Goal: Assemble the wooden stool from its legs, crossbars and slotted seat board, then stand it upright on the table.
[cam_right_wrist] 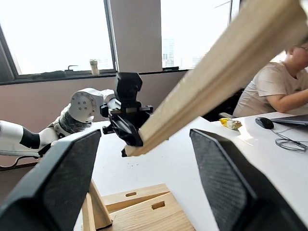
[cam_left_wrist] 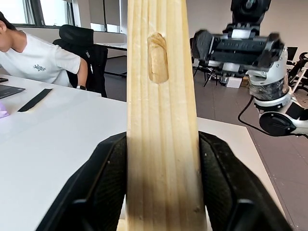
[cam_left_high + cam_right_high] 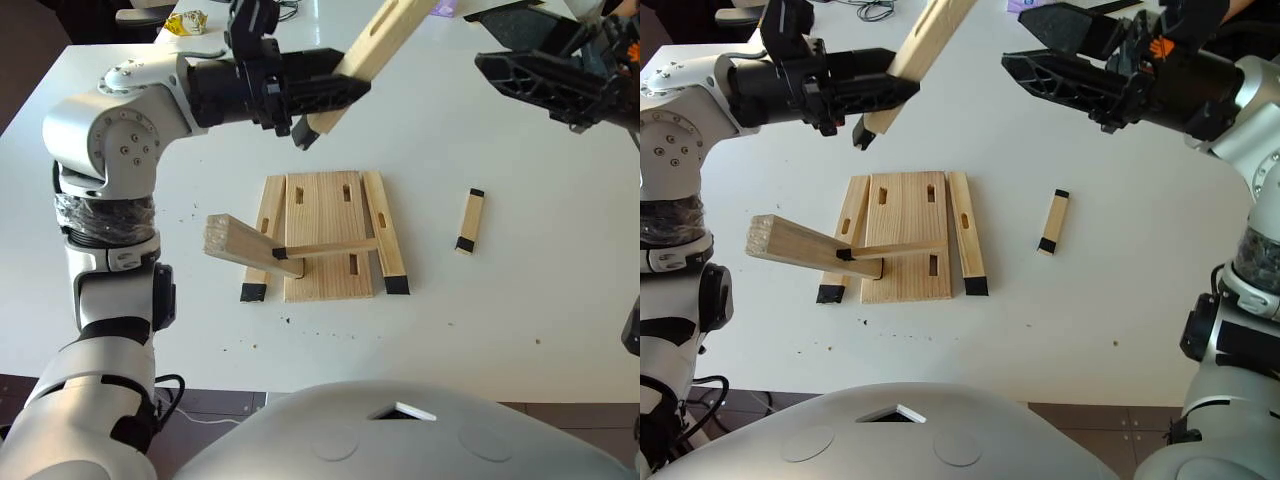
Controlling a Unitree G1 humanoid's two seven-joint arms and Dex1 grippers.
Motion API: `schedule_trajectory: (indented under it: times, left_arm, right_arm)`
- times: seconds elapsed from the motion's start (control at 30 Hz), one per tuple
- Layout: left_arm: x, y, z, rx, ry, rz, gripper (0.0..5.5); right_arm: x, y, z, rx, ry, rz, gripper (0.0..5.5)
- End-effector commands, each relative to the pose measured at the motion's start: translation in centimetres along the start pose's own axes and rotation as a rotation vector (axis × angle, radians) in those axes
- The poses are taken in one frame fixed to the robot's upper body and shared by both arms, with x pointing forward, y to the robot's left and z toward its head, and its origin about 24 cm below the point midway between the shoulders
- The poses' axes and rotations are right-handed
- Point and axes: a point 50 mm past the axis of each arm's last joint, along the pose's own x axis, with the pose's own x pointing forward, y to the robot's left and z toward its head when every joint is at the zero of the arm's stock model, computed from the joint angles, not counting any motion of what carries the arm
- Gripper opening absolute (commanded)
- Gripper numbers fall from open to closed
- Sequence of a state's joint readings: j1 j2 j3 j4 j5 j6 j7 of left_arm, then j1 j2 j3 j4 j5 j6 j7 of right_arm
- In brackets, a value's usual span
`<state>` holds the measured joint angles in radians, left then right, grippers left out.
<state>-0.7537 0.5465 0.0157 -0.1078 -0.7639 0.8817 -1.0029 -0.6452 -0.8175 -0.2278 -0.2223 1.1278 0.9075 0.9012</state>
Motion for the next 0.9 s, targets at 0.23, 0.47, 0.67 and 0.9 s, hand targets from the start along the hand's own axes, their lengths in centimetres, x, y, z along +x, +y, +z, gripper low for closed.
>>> schedule_trajectory:
  times: [0.23, 0.47, 0.67, 0.9]
  left_arm:
    - [0.9, -1.8, 0.5, 0.046, -0.034, -0.109, 2.05]
    - [1.0, -2.4, -0.2, 0.020, -0.023, -0.133, 2.05]
    - [1.2, -2.7, -0.8, 0.008, -0.013, -0.143, 2.05]
    - [1.4, -2.8, -1.0, 0.002, -0.009, -0.153, 2.05]
  right_arm:
    - [0.9, -1.3, -1.5, 0.088, 0.082, 0.056, 3.41]
    - [1.9, -0.6, -1.4, 0.089, 0.066, 0.118, 3.41]
    - [2.4, -0.2, -1.3, 0.083, 0.068, 0.147, 3.41]
    - [3.1, 0.1, -0.9, 0.079, 0.057, 0.175, 3.41]
